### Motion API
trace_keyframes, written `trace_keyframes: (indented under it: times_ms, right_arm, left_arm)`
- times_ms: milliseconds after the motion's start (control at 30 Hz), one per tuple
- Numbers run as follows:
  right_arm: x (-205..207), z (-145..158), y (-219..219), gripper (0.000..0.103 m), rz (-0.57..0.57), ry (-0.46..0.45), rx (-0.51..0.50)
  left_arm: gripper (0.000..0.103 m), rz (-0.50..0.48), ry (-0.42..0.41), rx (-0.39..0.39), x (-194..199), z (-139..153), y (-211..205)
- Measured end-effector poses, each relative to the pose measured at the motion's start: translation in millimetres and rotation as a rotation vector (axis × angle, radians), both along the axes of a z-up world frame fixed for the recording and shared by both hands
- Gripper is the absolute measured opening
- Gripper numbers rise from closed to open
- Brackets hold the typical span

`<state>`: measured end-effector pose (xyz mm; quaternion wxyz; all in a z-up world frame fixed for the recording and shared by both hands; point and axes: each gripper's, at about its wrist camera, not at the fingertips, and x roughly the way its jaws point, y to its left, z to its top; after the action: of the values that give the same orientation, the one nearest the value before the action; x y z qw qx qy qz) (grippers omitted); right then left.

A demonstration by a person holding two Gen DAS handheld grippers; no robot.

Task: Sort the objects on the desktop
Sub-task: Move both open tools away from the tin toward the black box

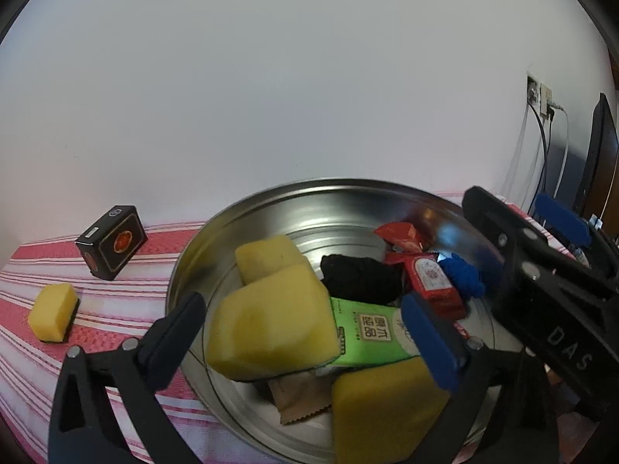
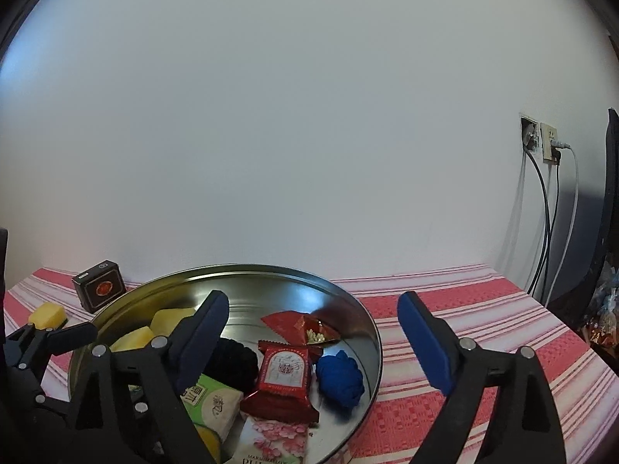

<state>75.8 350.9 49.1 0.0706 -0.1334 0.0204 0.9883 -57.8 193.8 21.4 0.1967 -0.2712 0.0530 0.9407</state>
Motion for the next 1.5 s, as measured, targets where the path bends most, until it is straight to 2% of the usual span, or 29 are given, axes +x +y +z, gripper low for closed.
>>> trace_keyframes:
  times_ms: [267,533,633,700,867,1200,1500]
  right_arm:
    - [11.3,3.3,4.6,0.091,-0.018,0.057,-0.058]
    - [31.0,10.1,5.4,0.091,-0.069,0.186,-0.09]
    - [36.6,11.5,1.6,0.098,-0.09,0.221,-0.086]
    - [40.9,12.5,-1.6,0.098,-0.093,0.243,-0.086]
    - [44.7,12.2,-12.0,0.098,-0.075,0.244,-0.092]
    - [59.3,11.2,-21.9,0.098,-0.077,0.262,-0.118]
    - [79.4,14.0,-46.1,0.098,-0.07,0.316,-0.07]
  left_arm:
    - [0.102,0.03,0.096,-0.02,6.9,8.8,-9.8]
    - [0.102,0.07,0.099,-0.001,2.1,9.7,-23.5]
    - [0.102,0.095,0.097,0.015,-0.2,9.7,-31.0]
    - [0.102,0.117,0.098,0.018,-3.4,8.6,-36.3]
    - [0.102,0.173,0.109,-0.002,-8.9,5.2,-48.0]
    - [0.102,0.212,0.084,0.035,-9.0,1.5,-78.0]
    - [0.102,0.216,0.085,0.021,-4.2,2.2,-99.4]
